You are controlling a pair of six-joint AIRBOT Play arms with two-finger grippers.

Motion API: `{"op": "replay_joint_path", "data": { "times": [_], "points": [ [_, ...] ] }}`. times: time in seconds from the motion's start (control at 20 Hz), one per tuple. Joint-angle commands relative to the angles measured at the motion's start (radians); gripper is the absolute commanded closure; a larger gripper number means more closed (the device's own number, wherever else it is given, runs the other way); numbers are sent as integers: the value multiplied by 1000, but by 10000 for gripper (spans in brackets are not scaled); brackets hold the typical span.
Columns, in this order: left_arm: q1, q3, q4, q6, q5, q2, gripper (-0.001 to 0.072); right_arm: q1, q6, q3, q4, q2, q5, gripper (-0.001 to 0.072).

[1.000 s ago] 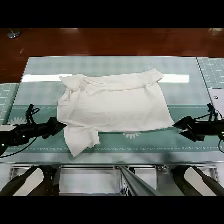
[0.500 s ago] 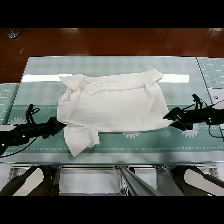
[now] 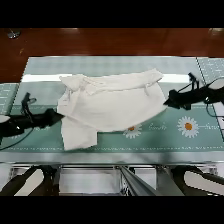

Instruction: Fold the shirts.

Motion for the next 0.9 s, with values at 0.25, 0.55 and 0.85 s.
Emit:
{"op": "replay_joint_path", "data": {
  "times": [0.25,0.55,0.85],
  "points": [
    [1,801,-168,-37,25,122,681,9,76,701,-98,226,70,681],
    [4,1186,272,-264,-99,256,681,9,114,784,-296,571,121,681],
    [-65,1249,662,-324,-163,513,681,9,145,785,-338,789,273,681]
  ]
}}
